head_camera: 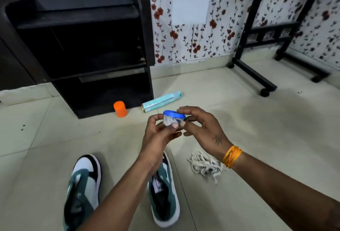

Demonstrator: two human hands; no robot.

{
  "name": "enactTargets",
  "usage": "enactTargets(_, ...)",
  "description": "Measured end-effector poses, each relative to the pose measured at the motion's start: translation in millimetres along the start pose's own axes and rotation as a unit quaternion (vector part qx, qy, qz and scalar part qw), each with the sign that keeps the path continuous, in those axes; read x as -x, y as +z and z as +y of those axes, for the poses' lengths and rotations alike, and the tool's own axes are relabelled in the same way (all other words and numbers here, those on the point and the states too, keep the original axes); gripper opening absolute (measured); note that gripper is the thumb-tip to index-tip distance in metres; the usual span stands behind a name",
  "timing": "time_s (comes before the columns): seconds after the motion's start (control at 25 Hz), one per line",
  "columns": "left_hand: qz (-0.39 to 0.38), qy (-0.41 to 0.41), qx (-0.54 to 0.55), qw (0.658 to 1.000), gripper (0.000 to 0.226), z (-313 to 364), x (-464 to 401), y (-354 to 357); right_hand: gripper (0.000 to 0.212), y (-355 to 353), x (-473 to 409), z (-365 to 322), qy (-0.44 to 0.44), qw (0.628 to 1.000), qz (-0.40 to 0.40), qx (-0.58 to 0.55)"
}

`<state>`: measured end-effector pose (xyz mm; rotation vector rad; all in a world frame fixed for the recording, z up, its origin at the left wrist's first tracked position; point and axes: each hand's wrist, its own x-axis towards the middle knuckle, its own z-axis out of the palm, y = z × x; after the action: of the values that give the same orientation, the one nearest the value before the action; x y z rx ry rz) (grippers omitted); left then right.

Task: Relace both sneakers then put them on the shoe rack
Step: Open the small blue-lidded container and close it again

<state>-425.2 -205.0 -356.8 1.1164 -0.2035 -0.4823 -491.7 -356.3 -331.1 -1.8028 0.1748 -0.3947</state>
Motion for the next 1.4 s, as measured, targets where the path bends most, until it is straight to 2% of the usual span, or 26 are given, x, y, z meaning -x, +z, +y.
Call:
enactTargets(0.16,-0.046,-0.154,0.121,0.98,0.047,-29.2,43.3,11.4,0.037,-25.5,59.0,20.3,-0.034,0.995,-0.02,0.089)
enactTargets(0.32,-0.046,-0.206,0.118,0.97,0.032,-53.4,72.3,25.2,0.031,-36.9,101.1,40.0,-0.036,0.993,0.007,0.108)
enactTargets(0.4,-0.054,-0.197,0.076,0.976,0.036,-63.0,82.2,27.1,0.026,-36.9,119.0,49.6,-0.043,0.99,0.032,0.131)
enactTargets(0.52,-0.072,-0.166,-0.035,0.983,0.056,-78.0,92.5,22.2,0.021,-30.8,137.9,57.4,-0.063,0.981,0.064,0.174)
enactTargets(0.68,-0.062,-0.097,-0.202,0.973,0.055,-91.5,98.8,21.3,0.023,-36.1,152.5,66.3,-0.078,0.971,0.089,0.207)
enactTargets(0.88,-0.06,-0.045,-0.322,0.944,0.054,-106.7,107.9,36.2,0.029,-36.1,171.4,77.3,-0.161,0.94,0.105,0.282)
enactTargets(0.96,-0.05,-0.027,-0.338,0.94,0.048,-114.5,112.5,35.4,0.029,-35.0,176.6,81.5,-0.158,0.935,0.115,0.295)
enactTargets(1.12,-0.031,-0.043,-0.309,0.95,0.046,-132.5,120.2,29.7,0.023,-26.8,187.8,86.5,-0.151,0.926,0.106,0.328)
enactTargets(1.2,-0.016,-0.05,-0.297,0.954,0.049,-144.4,124.4,25.2,0.016,-29.9,186.3,83.6,-0.105,0.945,0.149,0.271)
enactTargets(1.32,-0.04,-0.051,-0.272,0.96,0.058,-157.4,133.5,23.1,0.014,-48.3,175.8,95.7,0.027,0.976,0.19,0.106)
enactTargets(1.4,-0.059,-0.058,-0.25,0.965,0.064,-163.2,134.8,23.2,0.015,-51.0,175.5,107.2,0.109,0.972,0.211,-0.002)
